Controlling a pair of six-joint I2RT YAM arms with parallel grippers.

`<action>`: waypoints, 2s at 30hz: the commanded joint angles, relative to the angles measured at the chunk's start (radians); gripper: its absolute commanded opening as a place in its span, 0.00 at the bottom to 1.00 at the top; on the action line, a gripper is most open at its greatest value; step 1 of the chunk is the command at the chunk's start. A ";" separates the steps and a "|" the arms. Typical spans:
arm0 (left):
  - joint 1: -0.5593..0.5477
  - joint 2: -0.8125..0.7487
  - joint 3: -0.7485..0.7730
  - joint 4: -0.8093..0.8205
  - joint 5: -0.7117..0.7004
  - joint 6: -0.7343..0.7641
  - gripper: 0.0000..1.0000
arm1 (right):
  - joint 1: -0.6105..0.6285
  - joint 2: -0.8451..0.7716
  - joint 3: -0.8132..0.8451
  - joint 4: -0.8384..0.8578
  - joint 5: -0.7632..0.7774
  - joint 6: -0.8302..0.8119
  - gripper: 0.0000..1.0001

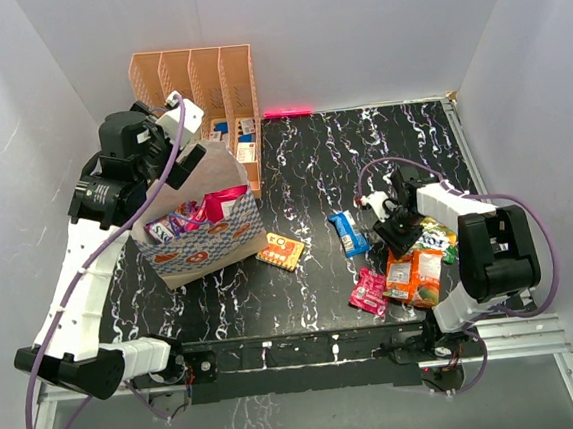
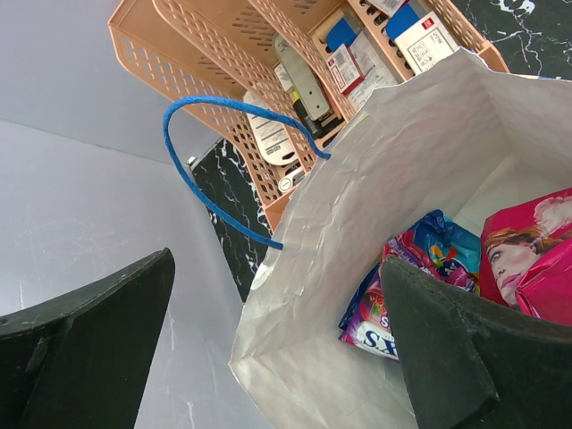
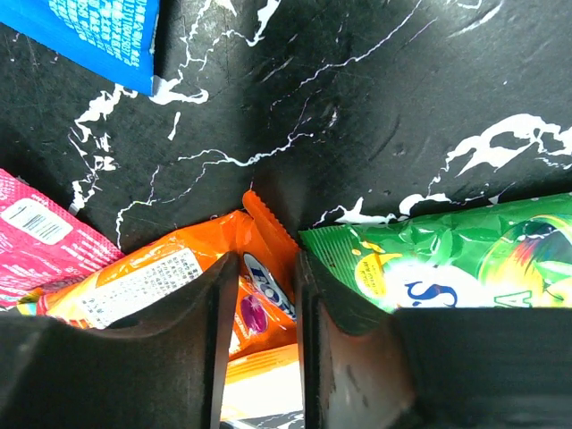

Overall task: Place the snacks into the paper bag
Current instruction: Pick up the snack from the center of the board, then place the snack in the paper bag.

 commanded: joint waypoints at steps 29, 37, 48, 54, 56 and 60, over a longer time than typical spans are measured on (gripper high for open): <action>0.001 -0.011 0.121 0.008 0.185 -0.117 0.98 | -0.010 -0.161 0.482 -0.234 -0.280 -0.046 0.08; 0.000 0.016 0.160 0.001 0.472 -0.220 0.97 | -0.006 -0.169 0.660 -0.213 -0.428 0.050 0.08; -0.055 0.136 0.193 0.170 0.878 -0.539 0.90 | 0.065 -0.202 0.789 0.056 -0.506 0.322 0.08; -0.167 0.222 0.194 0.207 0.873 -0.568 0.89 | 0.097 -0.224 0.800 0.204 -0.557 0.442 0.08; -0.212 0.255 0.200 0.209 0.855 -0.562 0.89 | 0.106 -0.222 0.809 0.232 -0.568 0.472 0.08; -0.270 0.316 0.205 0.225 0.830 -0.575 0.91 | 0.125 -0.228 0.813 0.264 -0.604 0.524 0.08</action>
